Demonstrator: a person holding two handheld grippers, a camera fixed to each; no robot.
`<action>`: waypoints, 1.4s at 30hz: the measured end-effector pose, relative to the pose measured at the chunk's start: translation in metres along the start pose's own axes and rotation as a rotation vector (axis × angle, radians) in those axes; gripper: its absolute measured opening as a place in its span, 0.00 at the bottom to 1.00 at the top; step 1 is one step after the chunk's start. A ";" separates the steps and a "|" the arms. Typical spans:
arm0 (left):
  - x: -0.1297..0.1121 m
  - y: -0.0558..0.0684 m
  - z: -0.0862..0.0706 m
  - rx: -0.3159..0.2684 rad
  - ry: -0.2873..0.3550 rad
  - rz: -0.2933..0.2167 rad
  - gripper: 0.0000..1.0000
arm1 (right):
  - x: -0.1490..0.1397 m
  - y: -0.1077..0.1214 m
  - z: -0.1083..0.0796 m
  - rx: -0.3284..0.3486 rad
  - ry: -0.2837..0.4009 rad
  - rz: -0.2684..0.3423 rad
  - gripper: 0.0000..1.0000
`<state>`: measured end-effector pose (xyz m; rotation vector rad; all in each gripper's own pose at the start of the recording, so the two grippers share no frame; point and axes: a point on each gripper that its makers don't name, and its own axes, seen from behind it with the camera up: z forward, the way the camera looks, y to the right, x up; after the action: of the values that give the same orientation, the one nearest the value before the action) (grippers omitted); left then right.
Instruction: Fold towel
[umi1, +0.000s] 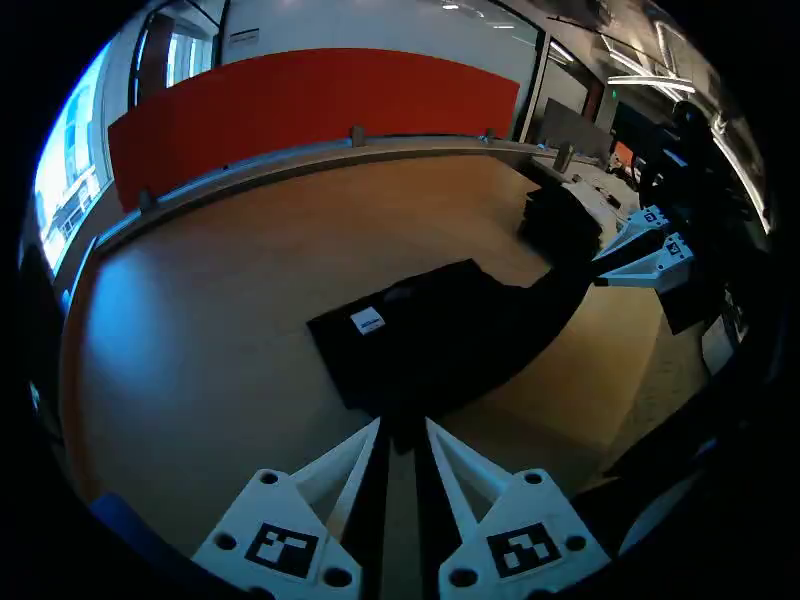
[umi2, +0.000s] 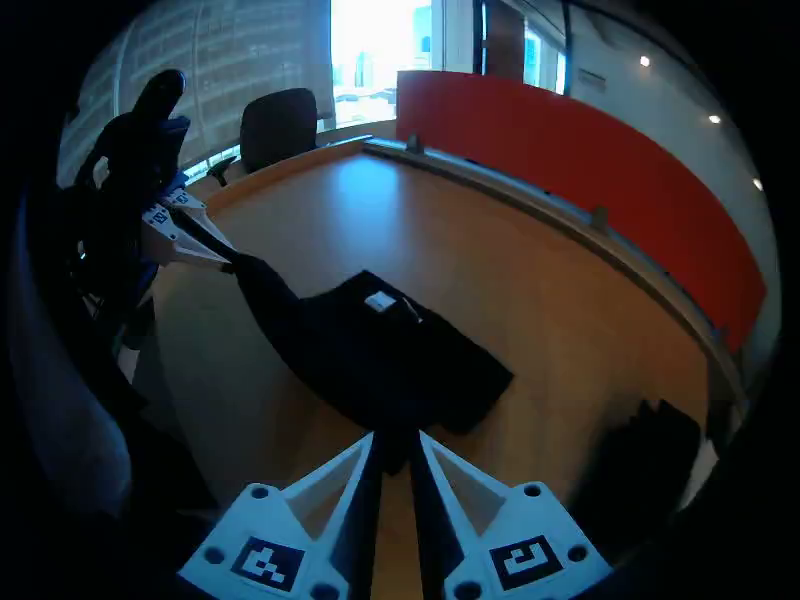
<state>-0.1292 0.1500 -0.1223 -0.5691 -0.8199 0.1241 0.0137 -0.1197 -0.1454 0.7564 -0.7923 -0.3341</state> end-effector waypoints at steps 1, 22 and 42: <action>0.000 0.000 0.000 0.001 0.001 -0.001 0.16 | 0.000 0.000 0.000 0.000 0.000 0.000 0.18; 0.017 -0.017 0.026 0.036 0.027 0.003 0.16 | 0.002 0.021 0.019 -0.016 -0.028 -0.023 0.17; 0.028 -0.047 0.079 0.073 0.023 -0.030 0.16 | 0.004 0.063 0.064 -0.047 -0.067 0.023 0.17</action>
<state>-0.1724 0.1534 -0.0361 -0.4887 -0.7979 0.1196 -0.0309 -0.1091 -0.0684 0.6948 -0.8534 -0.3577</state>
